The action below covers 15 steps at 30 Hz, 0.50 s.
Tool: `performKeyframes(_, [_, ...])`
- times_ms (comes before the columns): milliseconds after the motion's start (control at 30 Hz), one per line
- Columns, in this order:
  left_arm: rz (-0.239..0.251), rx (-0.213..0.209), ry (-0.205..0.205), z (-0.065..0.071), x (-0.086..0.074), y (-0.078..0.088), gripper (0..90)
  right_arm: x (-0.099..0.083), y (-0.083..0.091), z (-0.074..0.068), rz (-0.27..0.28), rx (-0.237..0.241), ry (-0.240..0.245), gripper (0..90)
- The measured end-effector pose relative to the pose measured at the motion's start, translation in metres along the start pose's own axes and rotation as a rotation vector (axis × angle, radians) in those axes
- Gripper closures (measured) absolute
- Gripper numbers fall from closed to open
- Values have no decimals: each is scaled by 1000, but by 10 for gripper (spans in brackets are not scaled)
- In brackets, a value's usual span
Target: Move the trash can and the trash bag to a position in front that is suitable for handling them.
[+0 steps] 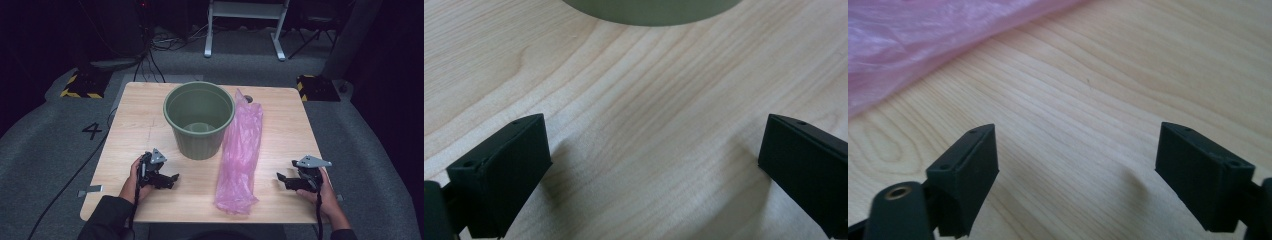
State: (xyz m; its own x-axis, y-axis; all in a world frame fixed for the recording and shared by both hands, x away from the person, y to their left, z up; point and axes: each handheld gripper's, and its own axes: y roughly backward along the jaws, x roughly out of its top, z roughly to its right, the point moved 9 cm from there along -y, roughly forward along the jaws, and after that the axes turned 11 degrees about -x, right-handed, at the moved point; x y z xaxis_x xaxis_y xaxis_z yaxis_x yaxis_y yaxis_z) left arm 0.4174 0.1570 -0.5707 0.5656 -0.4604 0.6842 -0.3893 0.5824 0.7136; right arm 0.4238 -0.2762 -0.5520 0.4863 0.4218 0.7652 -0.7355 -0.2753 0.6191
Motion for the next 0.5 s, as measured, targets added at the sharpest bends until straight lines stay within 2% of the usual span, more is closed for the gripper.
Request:
performKeyframes(67, [2, -3, -9, 1, 0, 0, 3, 4, 1, -3, 10, 17, 12, 180])
performKeyframes(167, [-10, -46, -52, 2, -2, 1, 3, 14, 3, -10, 34, 63, 2, 201])
performKeyframes(233, [-15, -62, -66, 2, -3, 3, 2, 24, 5, -17, 62, 102, 12, 213])
performKeyframes(367, [-13, -61, -69, 1, -4, 4, 2, 34, 9, -41, 82, 180, 68, 267])
performKeyframes(500, [-12, -61, -68, 1, -4, 4, 2, 34, 11, -72, 71, 232, 159, 279])
